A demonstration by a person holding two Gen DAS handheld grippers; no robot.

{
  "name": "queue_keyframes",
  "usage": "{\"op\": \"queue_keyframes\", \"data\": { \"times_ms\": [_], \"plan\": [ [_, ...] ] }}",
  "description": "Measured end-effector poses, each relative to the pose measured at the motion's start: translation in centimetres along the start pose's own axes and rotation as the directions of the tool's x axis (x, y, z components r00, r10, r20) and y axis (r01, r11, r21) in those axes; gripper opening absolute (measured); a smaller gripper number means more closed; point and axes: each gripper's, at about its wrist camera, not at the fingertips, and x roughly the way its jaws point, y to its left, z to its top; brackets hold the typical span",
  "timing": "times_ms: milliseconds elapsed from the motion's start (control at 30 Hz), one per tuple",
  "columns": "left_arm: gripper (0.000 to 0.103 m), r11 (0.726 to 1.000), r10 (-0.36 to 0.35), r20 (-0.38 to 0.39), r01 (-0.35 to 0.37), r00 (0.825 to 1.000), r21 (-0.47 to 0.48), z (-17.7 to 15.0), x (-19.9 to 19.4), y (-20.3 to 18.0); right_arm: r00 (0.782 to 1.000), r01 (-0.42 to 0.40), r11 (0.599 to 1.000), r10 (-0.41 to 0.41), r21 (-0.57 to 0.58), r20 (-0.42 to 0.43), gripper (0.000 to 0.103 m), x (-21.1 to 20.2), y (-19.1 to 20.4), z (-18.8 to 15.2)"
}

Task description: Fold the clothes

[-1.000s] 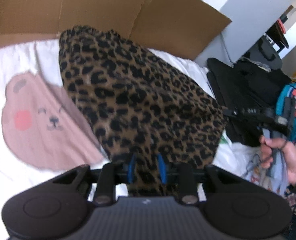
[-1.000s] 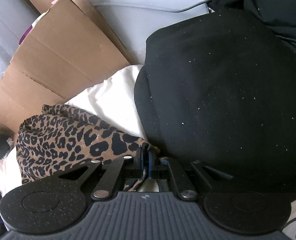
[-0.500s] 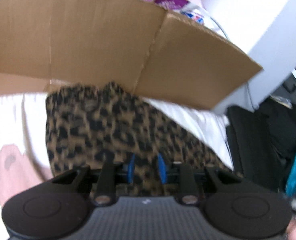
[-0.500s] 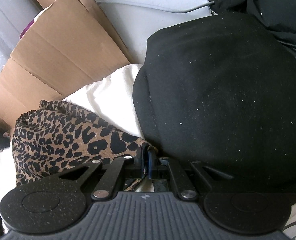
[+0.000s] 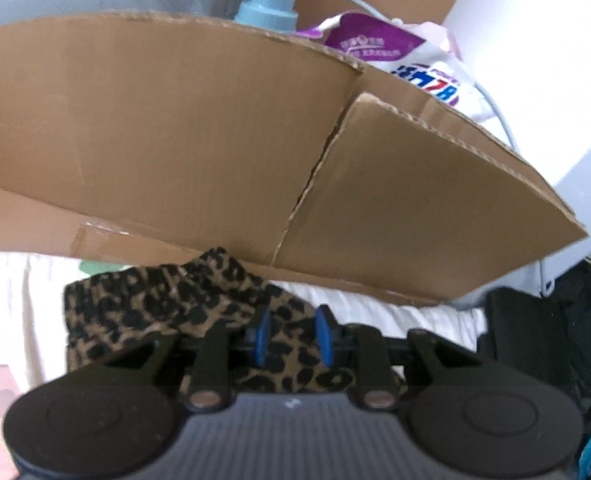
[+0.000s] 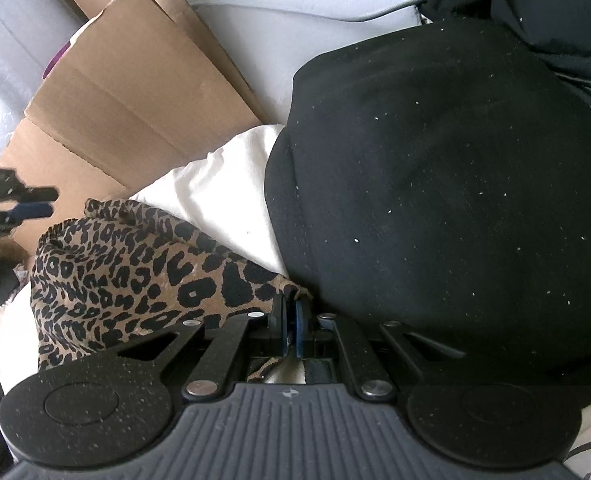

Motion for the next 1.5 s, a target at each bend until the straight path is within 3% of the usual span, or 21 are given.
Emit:
{"op": "queue_keyframes", "data": {
  "times_ms": [367, 800, 900, 1000, 1167, 1500],
  "plan": [
    [0.026, 0.985, 0.058, -0.082, -0.07, 0.995, -0.156, -0.9, 5.4, 1.2, 1.0, -0.017, 1.0, 0.017, -0.025, -0.024, 0.002, 0.4, -0.1, 0.2],
    [0.028, 0.957, 0.059, -0.138, -0.095, 0.989, -0.274, -2.6, 7.5, 3.4, 0.998, -0.035, 0.998, 0.033, -0.052, -0.047, 0.003, 0.7, 0.0, 0.5],
    [0.024, 0.963, 0.095, -0.154, -0.129, 0.984, -0.235, -2.5, 7.9, 3.0, 0.998, -0.035, 0.998, 0.032, -0.056, -0.05, 0.003, 0.7, 0.1, 0.6],
    [0.005, 0.957, 0.12, -0.168, -0.159, 0.979, -0.244, -2.4, 8.1, 3.2, 0.998, -0.036, 0.997, 0.033, -0.061, -0.051, 0.003, 0.7, 0.1, 0.6],
    [0.0, 0.951, 0.086, -0.141, -0.123, 0.986, -0.283, -2.6, 6.5, 4.0, 0.998, -0.038, 0.998, 0.036, -0.056, -0.05, 0.003, 0.6, -0.1, 0.6],
    [0.0, 0.97, 0.016, -0.024, -0.021, 1.0, -0.242, -0.7, 2.1, 1.5, 0.999, -0.036, 0.999, 0.034, -0.031, -0.037, 0.002, 0.5, -0.4, 0.5]
  ]
}}
